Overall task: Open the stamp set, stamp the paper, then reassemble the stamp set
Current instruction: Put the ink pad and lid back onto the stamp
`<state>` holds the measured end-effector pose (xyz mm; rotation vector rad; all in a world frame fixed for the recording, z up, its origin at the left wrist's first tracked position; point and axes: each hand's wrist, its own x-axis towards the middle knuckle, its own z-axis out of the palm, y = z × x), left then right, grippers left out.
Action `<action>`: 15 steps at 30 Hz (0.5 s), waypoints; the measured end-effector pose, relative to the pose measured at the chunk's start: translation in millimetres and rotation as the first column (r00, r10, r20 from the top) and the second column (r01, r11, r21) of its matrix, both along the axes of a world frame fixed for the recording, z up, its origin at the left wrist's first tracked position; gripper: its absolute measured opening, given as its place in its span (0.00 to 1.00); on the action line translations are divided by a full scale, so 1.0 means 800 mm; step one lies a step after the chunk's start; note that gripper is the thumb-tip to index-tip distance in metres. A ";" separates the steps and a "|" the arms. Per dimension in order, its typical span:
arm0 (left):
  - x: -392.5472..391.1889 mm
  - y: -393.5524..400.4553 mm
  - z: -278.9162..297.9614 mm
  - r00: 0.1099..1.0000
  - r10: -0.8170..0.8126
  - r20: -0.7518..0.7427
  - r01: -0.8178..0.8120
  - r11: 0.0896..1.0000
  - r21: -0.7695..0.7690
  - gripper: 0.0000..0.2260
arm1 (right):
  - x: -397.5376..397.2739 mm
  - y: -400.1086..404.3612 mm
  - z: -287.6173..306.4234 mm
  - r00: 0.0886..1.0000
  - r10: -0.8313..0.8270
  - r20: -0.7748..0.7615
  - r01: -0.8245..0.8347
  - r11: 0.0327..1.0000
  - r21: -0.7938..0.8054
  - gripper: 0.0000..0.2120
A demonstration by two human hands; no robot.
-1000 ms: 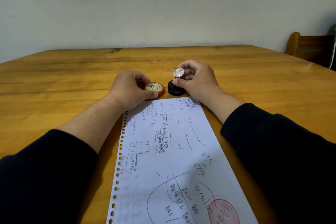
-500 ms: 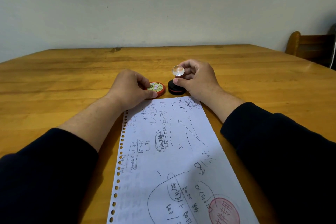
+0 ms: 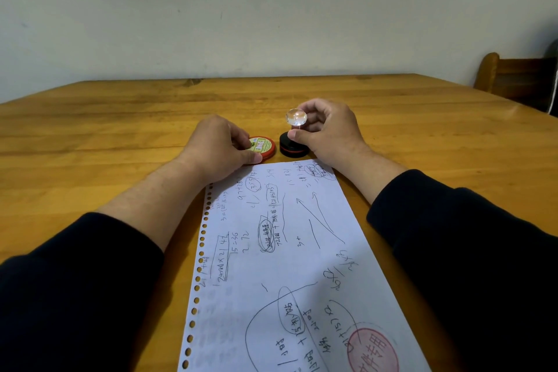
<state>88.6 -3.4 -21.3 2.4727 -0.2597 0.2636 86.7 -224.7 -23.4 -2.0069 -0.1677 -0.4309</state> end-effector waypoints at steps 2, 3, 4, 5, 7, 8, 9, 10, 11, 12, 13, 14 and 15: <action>0.000 0.000 0.000 1.000 -0.006 0.004 0.006 1.000 0.009 0.10 | 0.000 0.000 0.000 1.000 0.001 -0.001 -0.001 1.000 -0.001 0.19; 0.000 0.000 0.000 1.000 -0.011 0.007 0.011 1.000 0.015 0.10 | 0.000 0.000 0.000 1.000 0.000 -0.002 0.000 1.000 -0.002 0.19; -0.001 0.000 0.000 1.000 -0.015 0.009 0.015 1.000 0.021 0.09 | 0.000 0.000 0.000 1.000 -0.001 -0.003 0.001 1.000 -0.004 0.18; -0.002 0.000 0.001 1.000 -0.016 0.010 0.016 1.000 0.027 0.09 | 0.000 0.000 0.000 1.000 -0.001 -0.004 0.001 1.000 -0.007 0.19; -0.004 -0.001 0.003 1.000 -0.016 0.011 0.016 0.999 0.041 0.09 | -0.001 0.000 0.000 1.000 0.000 -0.004 0.000 1.000 -0.010 0.19; -0.005 -0.001 0.003 1.000 -0.017 0.013 0.017 0.999 0.051 0.09 | -0.001 0.000 0.000 1.000 0.001 -0.004 -0.001 1.000 -0.010 0.18; -0.005 -0.001 0.004 1.000 -0.019 0.014 0.018 0.998 0.063 0.10 | -0.001 0.000 0.001 1.000 0.001 -0.005 -0.001 1.000 -0.010 0.18; -0.006 -0.001 0.003 1.000 -0.020 0.017 0.019 0.997 0.072 0.11 | -0.001 0.000 0.001 1.000 0.002 -0.006 -0.002 1.000 -0.010 0.18; -0.006 0.000 0.002 0.999 -0.023 0.023 0.021 0.997 0.078 0.13 | -0.001 0.000 0.001 1.000 0.002 -0.006 -0.002 1.000 -0.010 0.18; -0.006 0.001 0.002 0.999 -0.027 0.030 0.025 0.997 0.078 0.15 | -0.001 0.000 0.001 1.000 0.003 -0.005 -0.003 1.000 -0.011 0.18; -0.006 0.001 0.001 0.999 -0.031 0.037 0.029 0.997 0.065 0.16 | -0.001 0.000 0.001 1.000 0.003 -0.004 -0.003 1.000 -0.012 0.18; -0.006 0.001 0.001 0.999 -0.034 0.043 0.032 0.999 0.040 0.17 | -0.001 0.000 0.001 1.000 0.002 -0.003 -0.002 1.000 -0.014 0.18; -0.007 0.001 0.001 0.998 -0.036 0.052 0.035 0.999 0.015 0.17 | -0.001 0.000 0.001 1.000 0.002 -0.001 -0.002 1.000 -0.015 0.19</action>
